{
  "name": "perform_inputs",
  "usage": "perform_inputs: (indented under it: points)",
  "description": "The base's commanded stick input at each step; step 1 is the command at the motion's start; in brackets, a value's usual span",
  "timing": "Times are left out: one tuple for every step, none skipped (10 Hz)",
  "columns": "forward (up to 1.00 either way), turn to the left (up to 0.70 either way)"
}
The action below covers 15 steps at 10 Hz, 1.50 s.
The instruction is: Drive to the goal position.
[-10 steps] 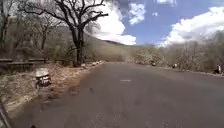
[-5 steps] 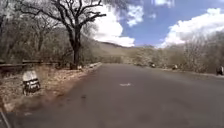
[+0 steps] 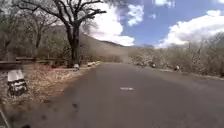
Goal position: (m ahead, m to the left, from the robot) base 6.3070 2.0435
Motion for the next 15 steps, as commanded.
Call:
perform_inputs:
  points:
    - [0.7,0.0]
    - [0.7,0.01]
    - [0.7,0.02]
    - [0.7,0.14]
    - [0.7,0.23]
    - [0.7,0.0]
    - [0.7,0.0]
    - [0.7,0.0]
    - [0.7,0.0]
    - [0.7,0.0]
    - [0.7,0.0]
    - [0.7,0.0]
    - [0.7,0.0]
    - [0.7,0.0]
    - [0.7,0.0]
